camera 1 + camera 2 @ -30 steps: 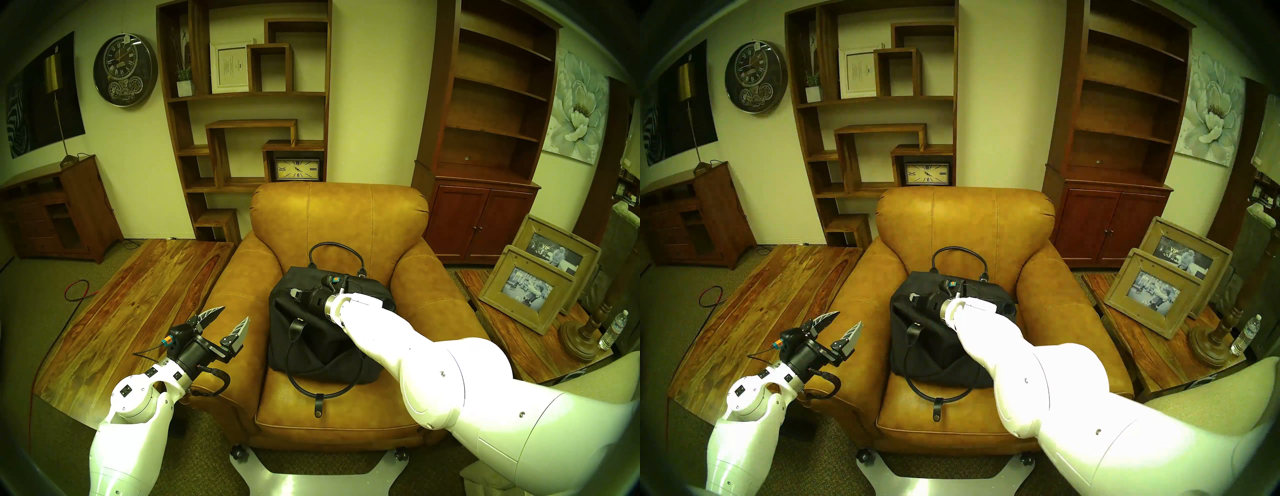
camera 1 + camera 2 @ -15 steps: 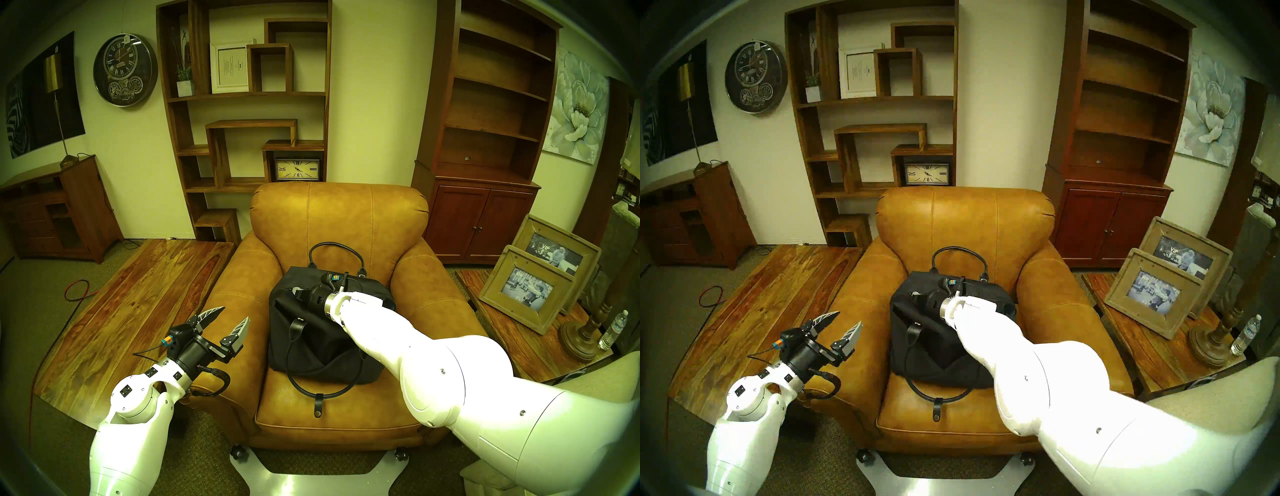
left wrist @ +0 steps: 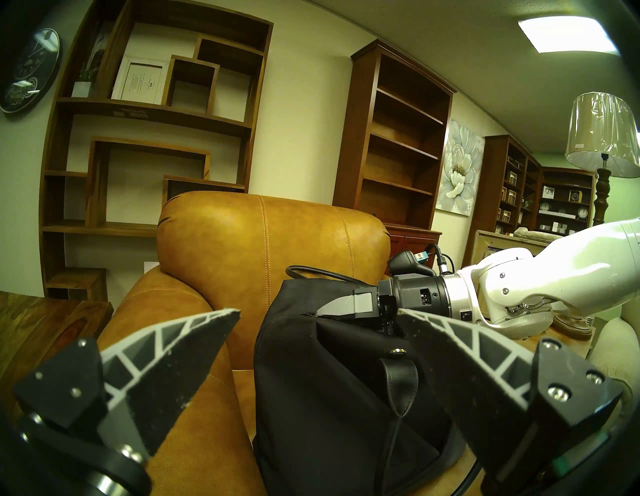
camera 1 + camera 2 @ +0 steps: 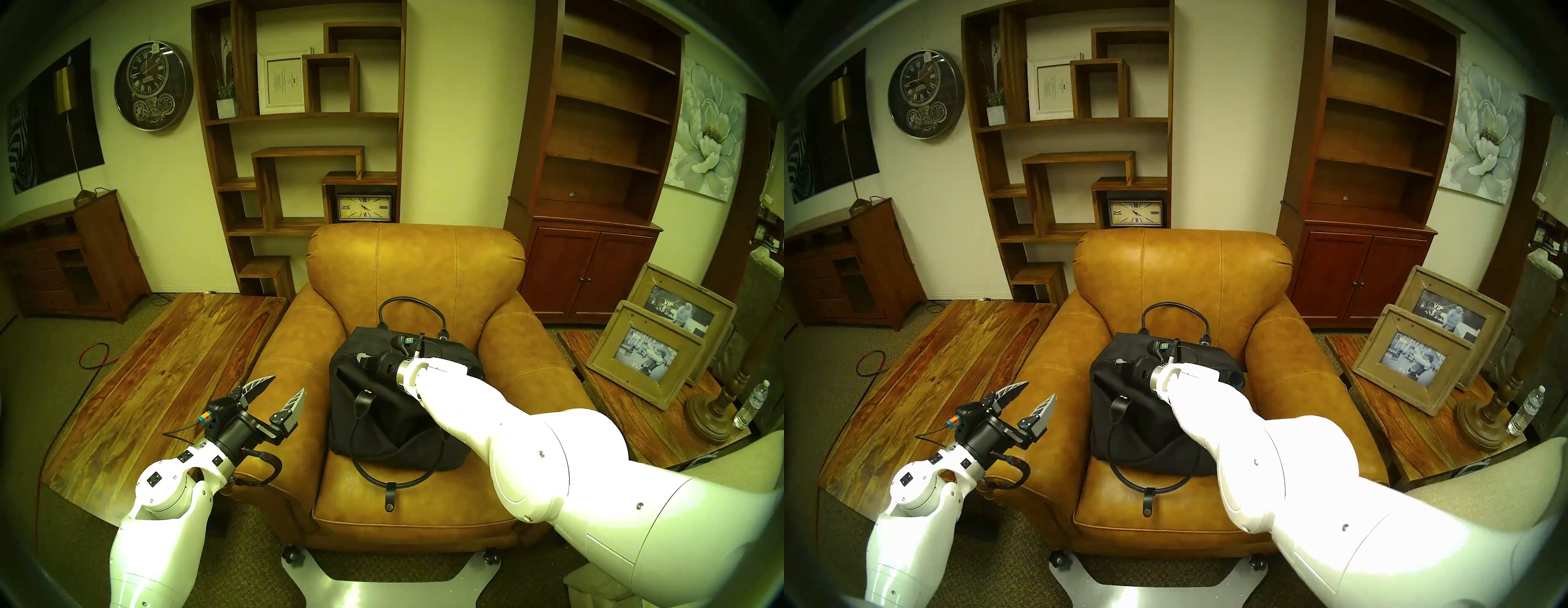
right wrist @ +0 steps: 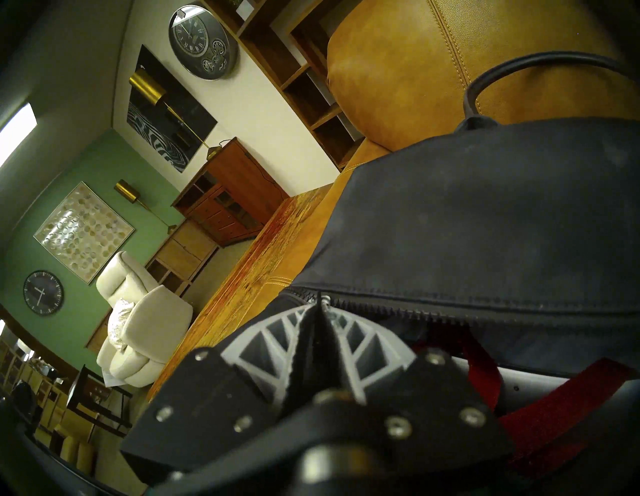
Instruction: Close a bag with a zipper
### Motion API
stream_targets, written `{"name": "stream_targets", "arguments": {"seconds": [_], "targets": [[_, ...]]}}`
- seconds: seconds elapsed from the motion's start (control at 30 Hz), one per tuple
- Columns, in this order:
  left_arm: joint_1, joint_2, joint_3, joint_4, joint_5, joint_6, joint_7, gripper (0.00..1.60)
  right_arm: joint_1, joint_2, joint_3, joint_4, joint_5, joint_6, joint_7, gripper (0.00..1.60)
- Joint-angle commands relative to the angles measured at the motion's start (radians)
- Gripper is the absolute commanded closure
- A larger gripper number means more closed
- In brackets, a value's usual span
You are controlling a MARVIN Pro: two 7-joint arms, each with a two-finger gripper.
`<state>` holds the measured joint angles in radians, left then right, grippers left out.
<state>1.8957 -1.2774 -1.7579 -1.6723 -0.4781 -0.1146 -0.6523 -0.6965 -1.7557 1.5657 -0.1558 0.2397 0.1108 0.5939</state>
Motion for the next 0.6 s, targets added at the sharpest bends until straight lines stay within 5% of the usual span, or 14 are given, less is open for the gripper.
{"name": "stream_targets", "arguments": {"seconds": [0.0,0.27,0.47,0.5,0.57], "targets": [[-0.001,-0.001,-0.002,-0.026,-0.002,0.002,0.001,0.0,0.02,-0.016,0.005,-0.006,0.006,-0.011,0.004,0.83],[-0.001,-0.002,-0.002,-0.026,-0.002,0.003,0.001,0.0,0.015,-0.019,0.008,-0.005,0.01,-0.015,0.016,0.82],[-0.001,-0.002,-0.002,-0.026,-0.001,0.003,0.001,0.0,0.012,-0.02,0.009,-0.003,0.007,-0.019,0.017,0.99],[-0.001,-0.002,-0.003,-0.026,-0.001,0.003,0.001,0.0,0.011,-0.02,0.009,-0.003,0.007,-0.02,0.018,1.19],[-0.001,-0.002,-0.003,-0.026,-0.001,0.003,0.001,0.0,0.011,-0.019,0.006,-0.002,0.002,-0.018,0.018,1.19]]}}
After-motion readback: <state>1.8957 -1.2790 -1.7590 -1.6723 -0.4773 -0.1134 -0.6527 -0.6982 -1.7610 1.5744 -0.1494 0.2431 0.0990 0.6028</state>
